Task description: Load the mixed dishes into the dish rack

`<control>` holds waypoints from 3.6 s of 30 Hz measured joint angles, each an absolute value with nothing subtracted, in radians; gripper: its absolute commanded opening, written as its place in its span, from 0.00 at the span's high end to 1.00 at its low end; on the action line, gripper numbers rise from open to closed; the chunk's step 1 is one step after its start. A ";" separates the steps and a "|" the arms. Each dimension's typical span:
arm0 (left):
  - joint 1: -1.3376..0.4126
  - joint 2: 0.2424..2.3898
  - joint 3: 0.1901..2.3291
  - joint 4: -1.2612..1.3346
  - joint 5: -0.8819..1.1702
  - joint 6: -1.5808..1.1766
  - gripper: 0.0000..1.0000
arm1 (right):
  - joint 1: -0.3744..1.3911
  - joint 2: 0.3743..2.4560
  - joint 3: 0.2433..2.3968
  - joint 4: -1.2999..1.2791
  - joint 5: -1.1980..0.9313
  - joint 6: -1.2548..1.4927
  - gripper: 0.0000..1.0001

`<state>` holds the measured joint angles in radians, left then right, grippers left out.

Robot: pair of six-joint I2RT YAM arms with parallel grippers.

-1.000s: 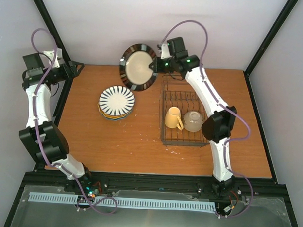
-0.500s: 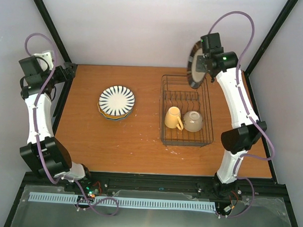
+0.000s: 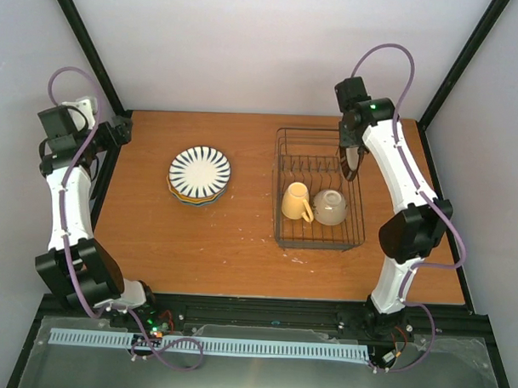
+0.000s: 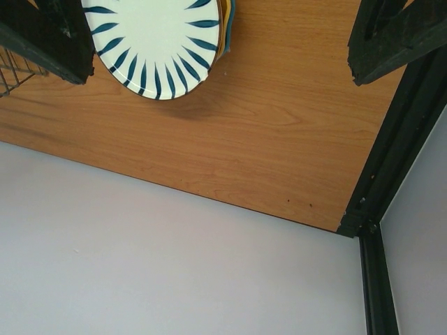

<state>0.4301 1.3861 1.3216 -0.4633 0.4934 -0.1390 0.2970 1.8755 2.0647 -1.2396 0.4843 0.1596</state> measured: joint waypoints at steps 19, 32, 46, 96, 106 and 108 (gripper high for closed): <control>0.430 1.354 1.282 -0.466 0.478 -0.115 0.00 | 0.315 1.814 1.831 -1.179 0.508 0.116 0.97; 0.430 1.354 1.282 -0.472 0.459 -0.094 0.00 | 0.326 1.882 1.772 -1.139 0.508 0.175 0.93; 0.430 1.363 1.275 -0.473 0.468 -0.087 0.00 | 0.339 1.918 1.792 -1.169 0.490 0.202 0.38; 0.368 1.605 1.033 -0.567 0.766 -0.086 0.51 | 0.445 1.887 2.212 -1.100 0.434 0.160 0.25; 0.307 1.756 1.220 -0.572 0.726 -0.085 0.53 | 0.497 1.922 2.214 -1.079 0.334 0.154 0.25; 0.307 1.772 1.247 -0.572 0.716 -0.083 0.54 | 0.507 1.927 2.214 -1.070 0.312 0.154 0.25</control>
